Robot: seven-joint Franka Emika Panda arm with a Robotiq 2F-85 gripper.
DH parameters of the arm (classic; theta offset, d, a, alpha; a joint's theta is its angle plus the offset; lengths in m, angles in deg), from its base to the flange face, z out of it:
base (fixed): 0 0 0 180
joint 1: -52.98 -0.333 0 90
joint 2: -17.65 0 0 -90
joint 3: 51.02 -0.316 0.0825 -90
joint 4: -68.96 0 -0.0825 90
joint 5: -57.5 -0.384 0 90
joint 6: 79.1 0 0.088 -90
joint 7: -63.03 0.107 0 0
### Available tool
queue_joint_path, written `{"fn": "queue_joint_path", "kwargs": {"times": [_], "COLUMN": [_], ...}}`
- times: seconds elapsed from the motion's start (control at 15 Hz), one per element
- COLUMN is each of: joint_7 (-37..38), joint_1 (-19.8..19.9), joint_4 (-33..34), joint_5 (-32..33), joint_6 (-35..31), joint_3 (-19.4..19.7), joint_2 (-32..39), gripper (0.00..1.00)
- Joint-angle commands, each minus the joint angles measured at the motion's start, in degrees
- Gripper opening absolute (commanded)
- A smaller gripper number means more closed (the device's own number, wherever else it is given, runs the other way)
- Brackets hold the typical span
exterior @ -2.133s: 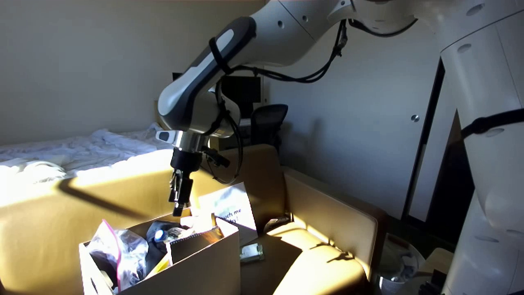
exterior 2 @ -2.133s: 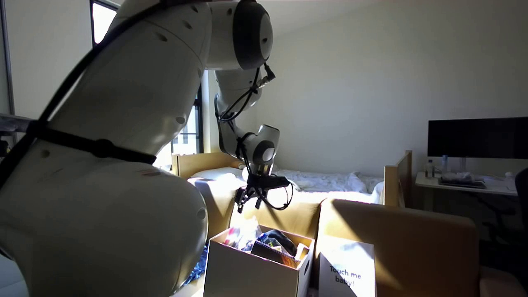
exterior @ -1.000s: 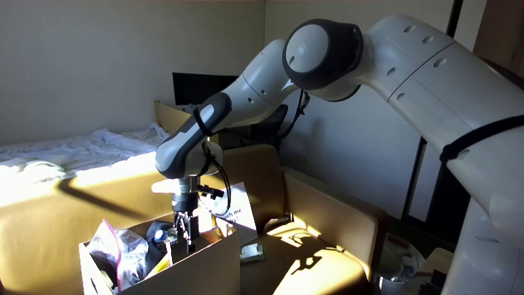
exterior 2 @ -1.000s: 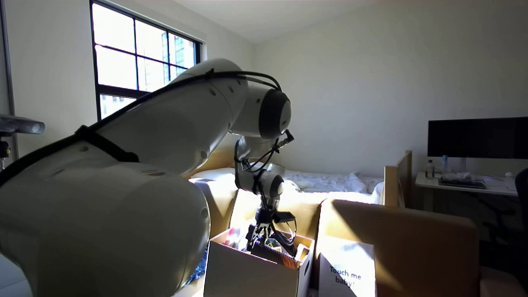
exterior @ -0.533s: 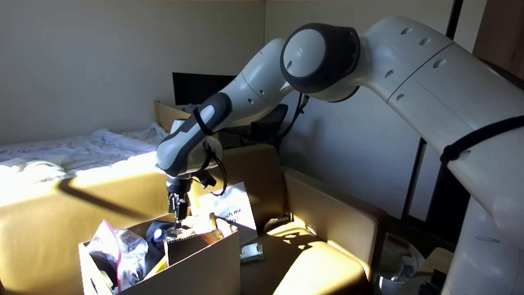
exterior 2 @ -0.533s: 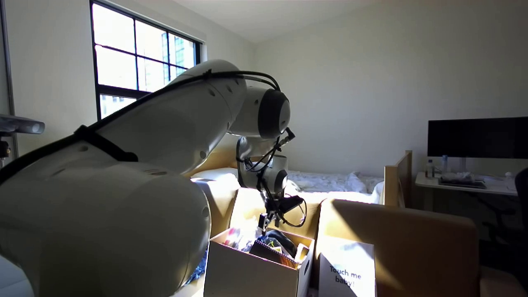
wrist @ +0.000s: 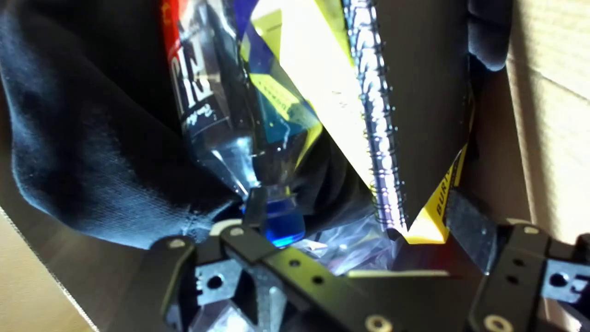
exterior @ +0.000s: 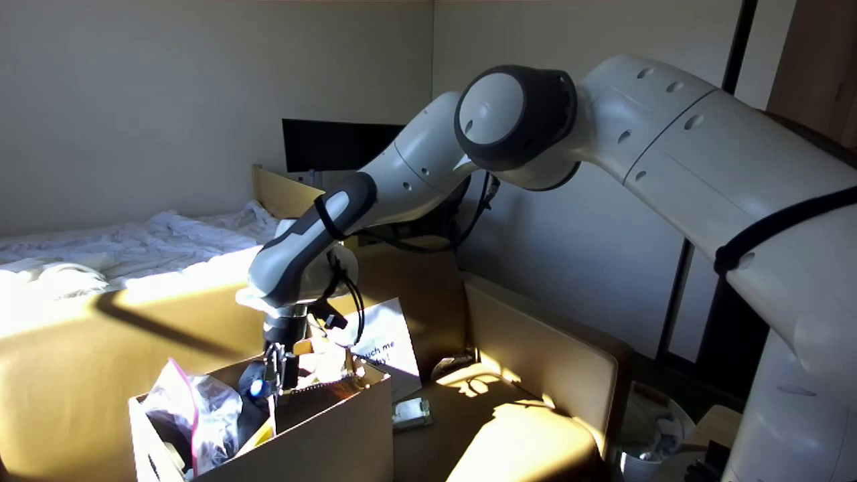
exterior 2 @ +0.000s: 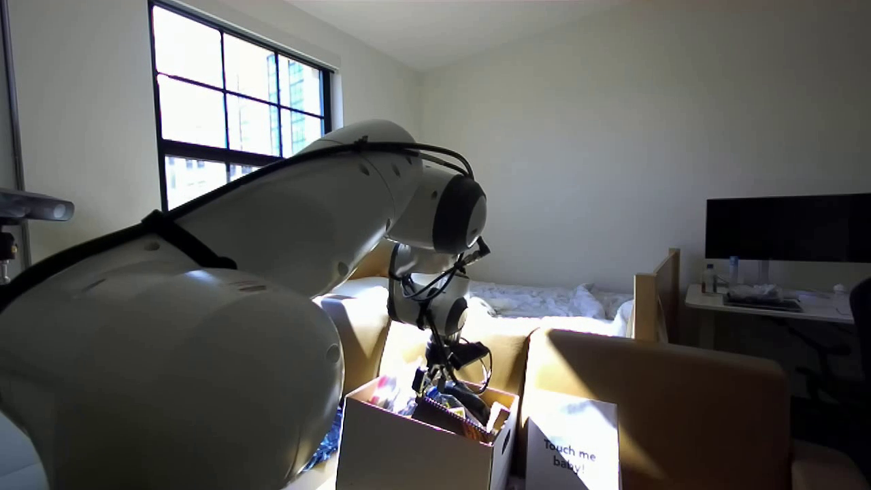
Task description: Remove the brown notepad from the box and put it on the right armrest
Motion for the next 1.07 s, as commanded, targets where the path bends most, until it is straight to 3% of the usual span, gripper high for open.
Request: {"fn": "queue_joint_path", "kwargs": {"times": [0.0, 0.33, 0.47, 0.87, 0.93, 1.0], "joint_7": [-3.9, -4.0, -6.4, -10.9, -10.7, -9.9], "joint_1": [1.1, 1.4, 2.2, 1.1, 0.4, -0.1], "joint_4": [4.8, 8.6, 9.9, 14.9, 16.3, 17.3], "joint_5": [-1.3, -1.9, -3.1, -6.5, -6.1, -6.1], "joint_6": [3.1, 9.6, 16.6, 36.7, 40.1, 41.4], "joint_3": [-2.4, -2.8, -4.1, -2.2, -1.3, -0.7], "joint_2": [4.9, 7.1, 7.6, 9.3, 9.8, 10.3], "gripper": [1.0, 1.0, 0.74, 0.34, 0.7, 0.24]}}
